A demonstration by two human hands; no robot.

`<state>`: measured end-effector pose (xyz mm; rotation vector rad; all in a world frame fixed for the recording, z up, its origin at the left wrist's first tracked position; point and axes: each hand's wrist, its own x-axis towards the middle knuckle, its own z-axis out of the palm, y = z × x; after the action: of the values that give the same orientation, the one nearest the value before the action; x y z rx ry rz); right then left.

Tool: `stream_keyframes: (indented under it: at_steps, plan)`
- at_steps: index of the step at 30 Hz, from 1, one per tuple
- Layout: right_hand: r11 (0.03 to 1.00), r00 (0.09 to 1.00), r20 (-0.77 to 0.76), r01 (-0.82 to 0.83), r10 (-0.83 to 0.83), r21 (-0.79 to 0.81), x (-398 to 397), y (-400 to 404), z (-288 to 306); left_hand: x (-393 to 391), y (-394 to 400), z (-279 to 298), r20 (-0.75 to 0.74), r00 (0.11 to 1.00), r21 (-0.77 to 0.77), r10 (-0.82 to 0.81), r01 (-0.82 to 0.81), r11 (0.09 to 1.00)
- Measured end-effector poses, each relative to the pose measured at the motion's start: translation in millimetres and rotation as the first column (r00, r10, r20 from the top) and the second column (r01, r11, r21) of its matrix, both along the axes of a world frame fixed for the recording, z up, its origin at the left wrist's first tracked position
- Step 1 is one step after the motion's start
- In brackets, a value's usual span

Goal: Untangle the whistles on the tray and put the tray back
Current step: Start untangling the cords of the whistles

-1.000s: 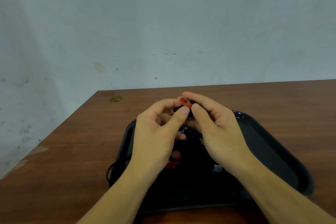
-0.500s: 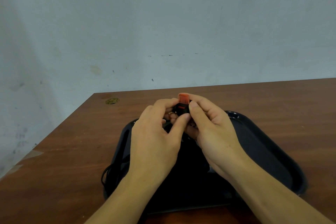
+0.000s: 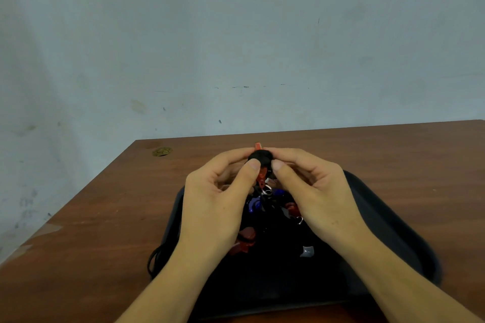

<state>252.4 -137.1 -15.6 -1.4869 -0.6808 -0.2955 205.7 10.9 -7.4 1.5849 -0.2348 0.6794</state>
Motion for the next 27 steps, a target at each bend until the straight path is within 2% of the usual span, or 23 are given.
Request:
stream_keyframes:
  at_steps: [6,17,24,27]
  plan:
    - [0.997,1.0,-0.008,-0.022,0.022,0.073,0.6,0.3,2.2,4.0,1.8,-3.7,0.008,1.0,-0.05,-0.016,0.017,0.999]
    - [0.993,0.994,0.03,0.108,-0.11,0.052,-5.4,6.3,1.6,2.5,-2.7,-3.3,-0.001,0.999,-0.037,0.04,-0.04,0.999]
    - [0.989,0.99,-0.027,0.14,-0.139,0.037,-8.1,16.9,-0.6,5.5,-4.9,-4.5,0.039,0.986,0.124,0.16,-0.164,0.979]
    - [0.993,0.992,-0.057,0.112,-0.109,0.041,-8.1,16.3,2.1,6.4,-4.8,-5.2,0.034,0.984,0.104,0.174,-0.177,0.979]
